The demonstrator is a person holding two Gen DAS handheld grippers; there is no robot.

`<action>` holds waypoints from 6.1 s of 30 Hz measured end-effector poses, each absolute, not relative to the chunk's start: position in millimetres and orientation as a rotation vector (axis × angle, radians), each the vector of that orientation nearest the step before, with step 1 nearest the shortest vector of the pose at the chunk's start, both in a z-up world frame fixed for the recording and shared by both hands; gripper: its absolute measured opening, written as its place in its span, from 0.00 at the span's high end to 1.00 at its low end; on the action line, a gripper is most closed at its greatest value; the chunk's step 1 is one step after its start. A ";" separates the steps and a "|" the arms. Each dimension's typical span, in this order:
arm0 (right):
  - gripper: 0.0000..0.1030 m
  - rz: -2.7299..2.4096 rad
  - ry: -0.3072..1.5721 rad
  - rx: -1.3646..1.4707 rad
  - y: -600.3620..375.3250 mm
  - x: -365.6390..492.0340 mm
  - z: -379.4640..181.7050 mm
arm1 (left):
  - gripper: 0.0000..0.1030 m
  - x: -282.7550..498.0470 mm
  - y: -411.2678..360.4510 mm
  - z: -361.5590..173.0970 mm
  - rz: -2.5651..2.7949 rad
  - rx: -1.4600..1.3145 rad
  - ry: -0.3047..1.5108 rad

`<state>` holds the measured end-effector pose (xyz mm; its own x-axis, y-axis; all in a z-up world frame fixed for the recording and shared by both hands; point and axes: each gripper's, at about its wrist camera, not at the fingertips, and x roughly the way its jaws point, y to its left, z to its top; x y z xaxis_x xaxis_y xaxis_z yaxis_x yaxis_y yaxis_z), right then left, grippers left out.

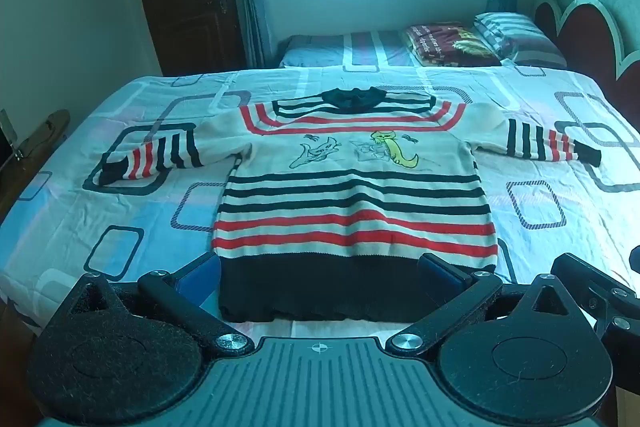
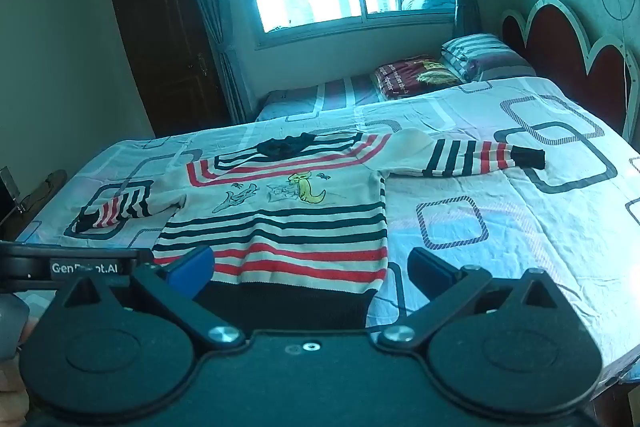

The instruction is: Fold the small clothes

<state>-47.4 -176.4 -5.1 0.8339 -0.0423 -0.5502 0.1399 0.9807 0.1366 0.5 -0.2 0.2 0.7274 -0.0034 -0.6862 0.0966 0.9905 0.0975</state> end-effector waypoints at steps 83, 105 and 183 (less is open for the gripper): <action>0.04 -0.362 0.573 0.229 -205.3 73.4 -45.2 | 0.00 173.0 9.5 -58.4 -0.170 0.133 0.854; 0.28 -0.598 0.641 0.394 -395.2 192.5 -114.3 | 0.00 329.7 -92.1 -127.1 -0.175 0.154 0.903; 0.43 -0.145 0.632 0.061 -217.1 312.4 -149.1 | 0.00 466.0 11.5 -200.8 -0.313 -0.321 1.017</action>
<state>312.4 -217.1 -149.2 0.7971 -0.1169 -0.5925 0.1539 0.9880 0.0121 466.0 11.5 -200.8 0.4902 -0.3994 -0.7747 0.1056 0.9095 -0.4020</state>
